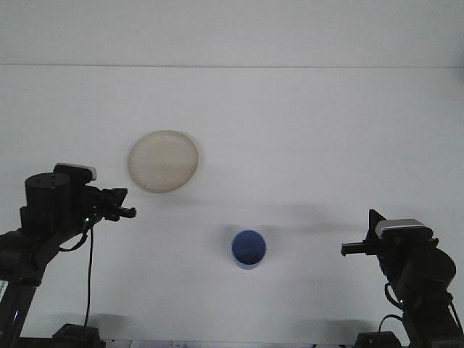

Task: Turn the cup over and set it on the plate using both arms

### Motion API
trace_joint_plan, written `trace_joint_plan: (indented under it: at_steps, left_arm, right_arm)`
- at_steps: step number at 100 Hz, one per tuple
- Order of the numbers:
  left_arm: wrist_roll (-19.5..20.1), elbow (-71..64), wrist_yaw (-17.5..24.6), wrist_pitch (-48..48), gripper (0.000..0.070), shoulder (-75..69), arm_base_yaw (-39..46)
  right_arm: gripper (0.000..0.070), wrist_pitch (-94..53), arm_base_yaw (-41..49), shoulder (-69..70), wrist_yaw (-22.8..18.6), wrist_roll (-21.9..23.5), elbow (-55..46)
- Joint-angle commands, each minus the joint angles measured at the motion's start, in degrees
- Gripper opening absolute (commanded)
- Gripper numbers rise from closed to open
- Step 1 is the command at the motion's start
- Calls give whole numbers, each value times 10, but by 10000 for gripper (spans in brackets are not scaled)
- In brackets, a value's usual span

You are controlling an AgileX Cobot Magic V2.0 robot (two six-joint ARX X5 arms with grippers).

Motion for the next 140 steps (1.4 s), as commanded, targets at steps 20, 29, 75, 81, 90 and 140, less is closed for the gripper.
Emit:
trace_joint_plan:
  at_steps: [20, 29, 75, 81, 90, 140]
  left_arm:
    - [-30, 11, 76, -1, 309, 57, -43]
    - [-30, 11, 77, 17, 458, 71, -85]
    - [-31, 84, 72, 64, 503, 245, -320]
    - [-24, 95, 72, 64, 503, 269, -338]
    - [-16, 105, 68, 64, 502, 302, -359]
    - [-2, 114, 23, 69, 10, 397, -391]
  right_arm:
    - [0, 5, 0, 2, 0, 4, 5]
    - [0, 5, 0, 2, 0, 4, 5]
    - [0, 5, 0, 2, 0, 4, 5]
    - [0, 5, 0, 2, 0, 4, 5]
    - [0, 5, 0, 2, 0, 4, 5]
    - [0, 5, 0, 2, 0, 4, 5]
